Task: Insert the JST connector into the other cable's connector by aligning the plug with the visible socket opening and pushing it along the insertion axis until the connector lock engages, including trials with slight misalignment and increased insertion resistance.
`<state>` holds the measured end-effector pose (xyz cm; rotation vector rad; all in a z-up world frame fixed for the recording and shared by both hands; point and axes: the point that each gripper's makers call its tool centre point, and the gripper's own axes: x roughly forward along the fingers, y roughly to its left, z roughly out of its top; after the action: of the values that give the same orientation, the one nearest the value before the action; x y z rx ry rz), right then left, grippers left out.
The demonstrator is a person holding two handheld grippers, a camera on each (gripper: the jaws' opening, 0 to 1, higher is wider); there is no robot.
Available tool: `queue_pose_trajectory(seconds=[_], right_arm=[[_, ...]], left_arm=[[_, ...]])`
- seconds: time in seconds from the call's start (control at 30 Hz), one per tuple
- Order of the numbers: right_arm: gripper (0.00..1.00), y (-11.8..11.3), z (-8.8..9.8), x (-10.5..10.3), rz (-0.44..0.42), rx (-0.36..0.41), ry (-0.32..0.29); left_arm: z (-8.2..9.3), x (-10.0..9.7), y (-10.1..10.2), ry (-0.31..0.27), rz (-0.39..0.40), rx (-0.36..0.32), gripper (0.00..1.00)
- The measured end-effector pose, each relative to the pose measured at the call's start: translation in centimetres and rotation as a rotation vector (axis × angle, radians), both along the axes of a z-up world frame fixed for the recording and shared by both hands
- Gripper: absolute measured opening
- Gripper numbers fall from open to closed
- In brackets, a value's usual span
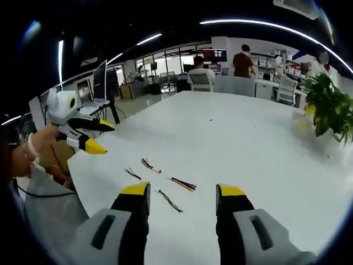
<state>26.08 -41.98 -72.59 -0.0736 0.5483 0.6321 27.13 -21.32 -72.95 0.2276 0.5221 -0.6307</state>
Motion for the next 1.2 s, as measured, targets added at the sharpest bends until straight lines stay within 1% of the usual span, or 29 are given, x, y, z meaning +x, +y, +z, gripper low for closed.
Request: queue_pose_trajectory(seconds=[0.1, 0.23, 0.33, 0.47, 0.57, 0.7, 0.8, 0.9, 0.97, 1.13, 1.2], right_arm=[[0.45, 0.5, 0.0, 0.8, 0.018, 0.011, 0.0], [0.45, 0.9, -0.4, 1.8, 0.038, 0.005, 0.003], [0.45, 1.0, -0.3, 2.6, 0.053, 0.009, -0.004], [0.45, 1.0, -0.4, 3.6, 0.074, -0.012, -0.017], [0.44, 1.0, -0.6, 4.0, 0.085, -0.021, -0.019], [0.44, 0.8, -1.4, 4.7, 0.113, -0.041, -0.031], [0.44, 0.7, -2.2, 5.1, 0.118, -0.038, -0.016], [0.43, 0.7, -3.1, 5.4, 0.123, -0.039, 0.002], [0.43, 0.6, -3.4, 5.5, 0.124, -0.064, -0.001], [0.43, 1.2, -3.9, 5.6, 0.134, -0.054, 0.007], [0.42, 1.4, -4.2, 5.7, 0.147, -0.067, 0.006]], left_arm=[[-0.3, 0.5, 0.1, 0.005, 0.002, -0.004, 0.52], [-0.6, 1.1, 0.4, 0.009, 0.006, -0.003, 0.52], [-1.1, 1.6, 0.5, 0.013, 0.005, -0.001, 0.52], [-1.8, 2.1, 0.7, 0.023, 0.004, 0.005, 0.52], [-2.1, 2.4, 0.7, 0.027, 0.004, 0.002, 0.51], [-2.8, 2.7, 0.5, 0.04, 0.002, 0.004, 0.51], [-3.3, 3.0, 0.7, 0.041, -0.002, 0.002, 0.51], [-3.4, 3.1, 0.4, 0.049, 0.0, -0.013, 0.51], [-3.7, 3.2, 0.4, 0.054, 0.003, -0.006, 0.52], [-4.9, 3.6, 0.4, 0.068, 0.001, -0.007, 0.52], [-5.1, 3.6, 0.3, 0.07, -0.003, -0.006, 0.52]])
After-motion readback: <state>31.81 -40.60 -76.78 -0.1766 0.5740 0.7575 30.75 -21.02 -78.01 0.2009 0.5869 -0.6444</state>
